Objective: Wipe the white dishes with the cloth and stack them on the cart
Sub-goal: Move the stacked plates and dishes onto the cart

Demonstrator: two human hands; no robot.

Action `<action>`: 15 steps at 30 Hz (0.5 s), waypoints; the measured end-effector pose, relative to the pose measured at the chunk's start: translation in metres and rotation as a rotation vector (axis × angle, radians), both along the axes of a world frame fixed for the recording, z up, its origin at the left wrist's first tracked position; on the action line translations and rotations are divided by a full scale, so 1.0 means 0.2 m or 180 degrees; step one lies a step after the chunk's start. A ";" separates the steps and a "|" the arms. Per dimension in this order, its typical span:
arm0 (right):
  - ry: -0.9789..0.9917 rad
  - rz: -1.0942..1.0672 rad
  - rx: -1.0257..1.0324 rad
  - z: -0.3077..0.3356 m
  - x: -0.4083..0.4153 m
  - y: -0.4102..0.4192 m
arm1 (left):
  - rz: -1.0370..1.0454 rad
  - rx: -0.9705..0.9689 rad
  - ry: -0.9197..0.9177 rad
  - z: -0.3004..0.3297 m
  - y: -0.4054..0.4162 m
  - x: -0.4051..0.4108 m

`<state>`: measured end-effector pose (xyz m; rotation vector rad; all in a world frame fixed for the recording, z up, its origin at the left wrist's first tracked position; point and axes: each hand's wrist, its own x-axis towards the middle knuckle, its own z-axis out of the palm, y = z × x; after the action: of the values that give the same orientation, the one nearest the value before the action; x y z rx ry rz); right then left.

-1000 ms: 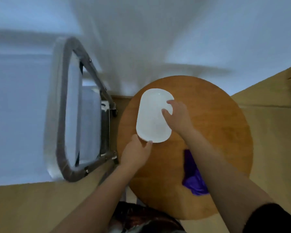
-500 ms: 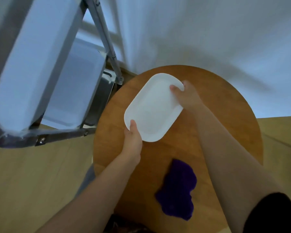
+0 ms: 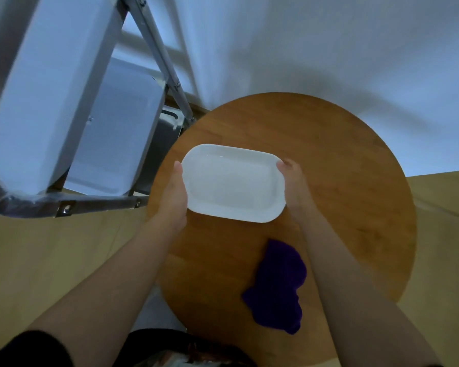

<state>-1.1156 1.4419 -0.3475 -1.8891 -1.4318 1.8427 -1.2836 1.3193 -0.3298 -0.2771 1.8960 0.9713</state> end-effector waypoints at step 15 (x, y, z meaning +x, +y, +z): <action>-0.0136 0.0301 -0.0377 0.14 0.08 -0.02 | -0.0274 0.0315 0.0206 0.07 -0.16 0.09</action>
<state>-1.0994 1.4373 -0.3201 -1.9575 -1.4805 1.9830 -1.2651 1.2869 -0.3151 -0.1061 1.8957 1.0230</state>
